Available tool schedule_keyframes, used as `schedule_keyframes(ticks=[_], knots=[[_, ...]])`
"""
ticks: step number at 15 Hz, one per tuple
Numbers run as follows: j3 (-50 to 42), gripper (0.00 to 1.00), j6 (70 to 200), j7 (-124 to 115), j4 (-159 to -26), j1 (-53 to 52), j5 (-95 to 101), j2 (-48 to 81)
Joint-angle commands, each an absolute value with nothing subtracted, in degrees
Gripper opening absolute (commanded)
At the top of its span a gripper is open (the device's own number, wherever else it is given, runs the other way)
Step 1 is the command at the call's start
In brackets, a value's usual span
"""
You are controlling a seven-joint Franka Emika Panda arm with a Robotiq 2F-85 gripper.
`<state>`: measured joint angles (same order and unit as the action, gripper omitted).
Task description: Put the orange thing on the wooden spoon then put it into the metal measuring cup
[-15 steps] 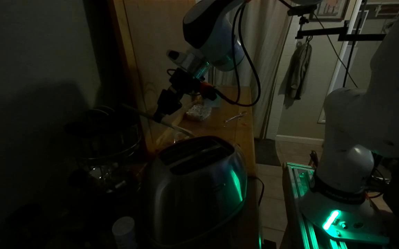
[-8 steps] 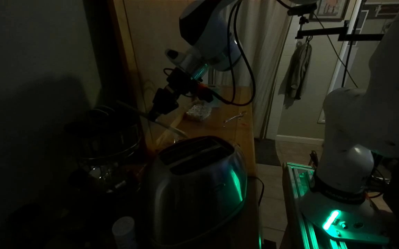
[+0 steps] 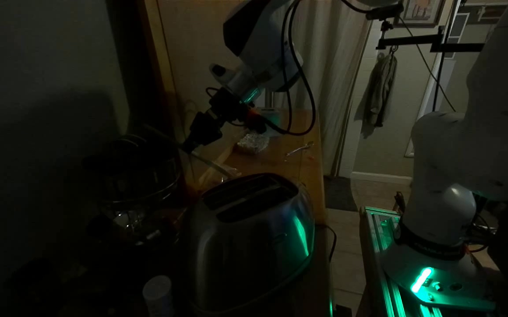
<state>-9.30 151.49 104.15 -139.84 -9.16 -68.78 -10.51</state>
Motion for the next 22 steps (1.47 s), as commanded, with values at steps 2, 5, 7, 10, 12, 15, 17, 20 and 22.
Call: schedule_keyframes(ticks=[2, 5, 7, 10, 12, 15, 17, 20, 22], knots=[[-10.6, 0.06, 150.2, 110.9, -137.5, -9.5, -75.8, -8.5], [-11.4, 0.06, 147.5, 112.7, -137.4, -9.0, -76.7, -8.2], [-12.4, 0.07, 144.7, 112.6, -137.7, -8.7, -75.8, -8.5], [-10.0, 0.07, 142.1, 113.1, -137.5, -4.5, -76.2, -8.3], [-9.7, 0.07, 139.9, 113.2, -137.3, -3.0, -76.1, -8.2], [-9.1, 0.07, 136.9, 113.3, -137.4, -0.7, -75.9, -8.4], [-8.6, 0.07, 136.5, 113.6, -137.6, 0.1, -75.7, -8.5], [-7.7, 0.06, 136.8, 113.6, -138.0, 0.7, -75.5, -8.5], [-7.3, 0.06, 136.8, 113.6, -137.9, 0.8, -75.4, -8.6]])
